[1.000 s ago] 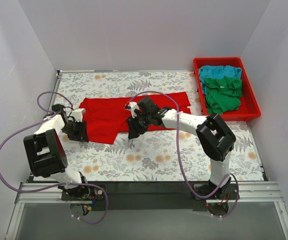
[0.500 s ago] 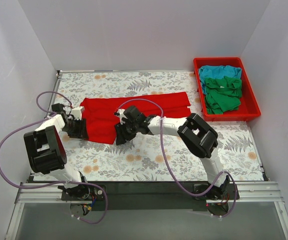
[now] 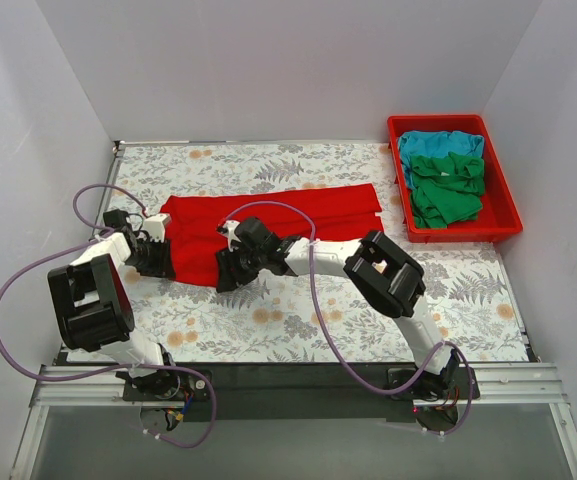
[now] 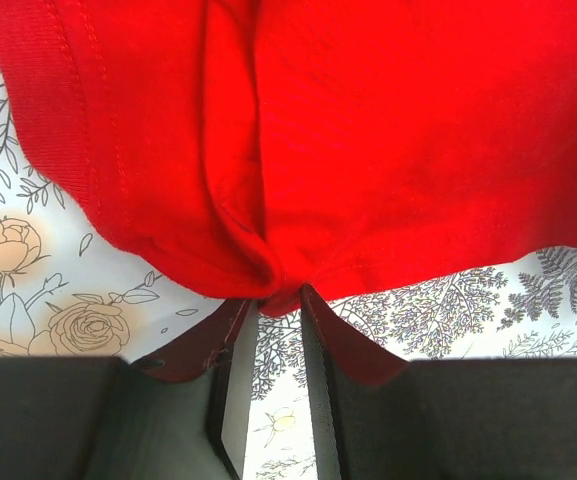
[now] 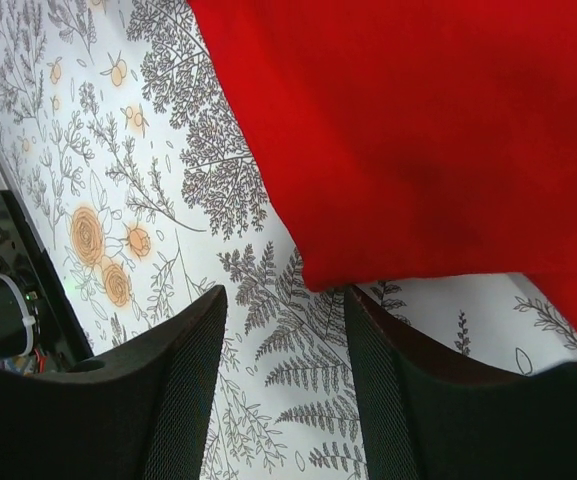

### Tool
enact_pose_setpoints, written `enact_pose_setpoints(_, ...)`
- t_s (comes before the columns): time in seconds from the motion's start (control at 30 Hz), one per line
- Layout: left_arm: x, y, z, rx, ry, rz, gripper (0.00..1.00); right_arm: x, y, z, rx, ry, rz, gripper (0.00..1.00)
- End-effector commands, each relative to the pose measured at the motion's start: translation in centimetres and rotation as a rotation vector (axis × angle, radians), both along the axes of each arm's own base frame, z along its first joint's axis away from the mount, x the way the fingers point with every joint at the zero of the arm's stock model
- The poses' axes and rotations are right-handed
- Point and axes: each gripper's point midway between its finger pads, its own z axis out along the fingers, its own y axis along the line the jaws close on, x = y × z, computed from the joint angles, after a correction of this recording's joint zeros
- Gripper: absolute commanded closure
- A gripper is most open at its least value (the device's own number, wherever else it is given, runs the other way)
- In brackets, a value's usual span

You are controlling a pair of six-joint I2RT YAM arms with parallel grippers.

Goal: Fold and stack the t-shirts
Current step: Fold the tshirt

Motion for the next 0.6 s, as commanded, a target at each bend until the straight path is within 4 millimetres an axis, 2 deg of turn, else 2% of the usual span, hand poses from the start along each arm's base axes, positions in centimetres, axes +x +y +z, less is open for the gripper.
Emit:
enact_pose_setpoints(0.0,-1.7,-0.7,-0.9,-0.021,0.047,-0.021,0.78,-0.2,-0.7,-3.6,-0.090,0.039,-0.049,0.43)
enact_pose_setpoints(0.3,-2.2,-1.0,-1.0,-0.032,0.055,-0.037,0.86,-0.5,-2.2,-7.2,-0.193,0.092,-0.102,0.62)
enact_pose_setpoints(0.37,-2.5,-1.1,-1.0,-0.035,0.058,-0.045,0.89,-0.7,-2.6,-7.7,-0.207,0.105,-0.111,0.72)
enact_pose_setpoints(0.4,-2.7,-1.1,-1.1,-0.030,0.062,-0.048,0.90,-0.7,-2.7,-7.9,-0.211,0.104,-0.113,0.83)
enact_pose_setpoints(0.47,-2.9,-1.2,-0.9,-0.029,0.061,-0.057,0.95,-1.0,-3.0,-8.1,-0.219,0.111,-0.109,0.94)
enact_pose_setpoints(0.5,-3.0,-1.2,-0.8,-0.033,0.063,-0.059,0.97,-1.0,-3.0,-7.6,-0.213,0.104,-0.106,0.99)
enact_pose_setpoints(0.57,-3.0,-1.4,-0.3,-0.037,0.047,-0.076,1.00,-1.2,-3.4,-7.2,-0.210,0.089,-0.087,0.99)
